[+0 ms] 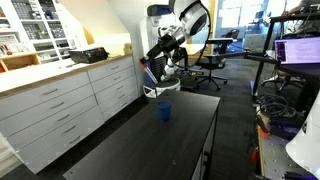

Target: Put the marker in the cup

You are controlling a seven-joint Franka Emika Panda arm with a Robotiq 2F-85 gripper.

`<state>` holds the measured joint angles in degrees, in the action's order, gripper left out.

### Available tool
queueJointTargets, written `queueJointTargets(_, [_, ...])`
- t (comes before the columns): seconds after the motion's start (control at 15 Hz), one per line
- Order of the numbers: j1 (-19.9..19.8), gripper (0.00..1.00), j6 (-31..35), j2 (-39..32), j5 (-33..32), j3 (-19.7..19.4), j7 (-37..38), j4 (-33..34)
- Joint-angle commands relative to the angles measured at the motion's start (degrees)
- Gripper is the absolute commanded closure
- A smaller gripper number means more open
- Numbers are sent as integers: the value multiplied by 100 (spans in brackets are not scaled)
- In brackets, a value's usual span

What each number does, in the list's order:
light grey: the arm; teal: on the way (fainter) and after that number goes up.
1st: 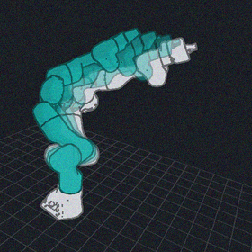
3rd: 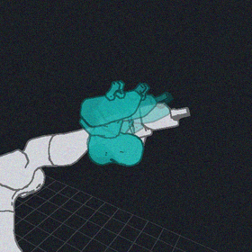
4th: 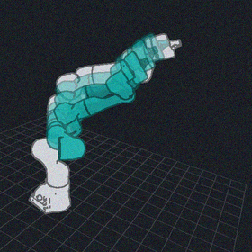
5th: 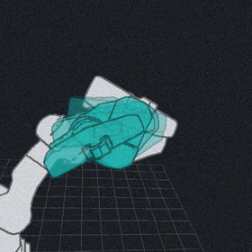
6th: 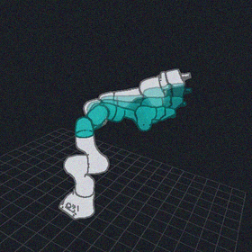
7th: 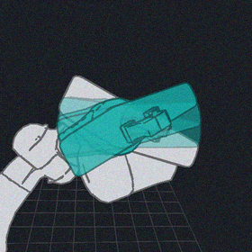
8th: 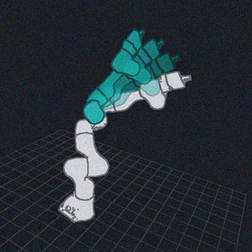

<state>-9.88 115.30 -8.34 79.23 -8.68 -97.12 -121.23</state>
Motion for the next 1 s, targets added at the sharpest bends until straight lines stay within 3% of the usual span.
queueJointTargets(0.0, [-111, 94, -371, 9, 63, -87, -203, -13])
queueJointTargets(0.93, [-287, 94, -936, -470, 28, -288, -1107, 55])
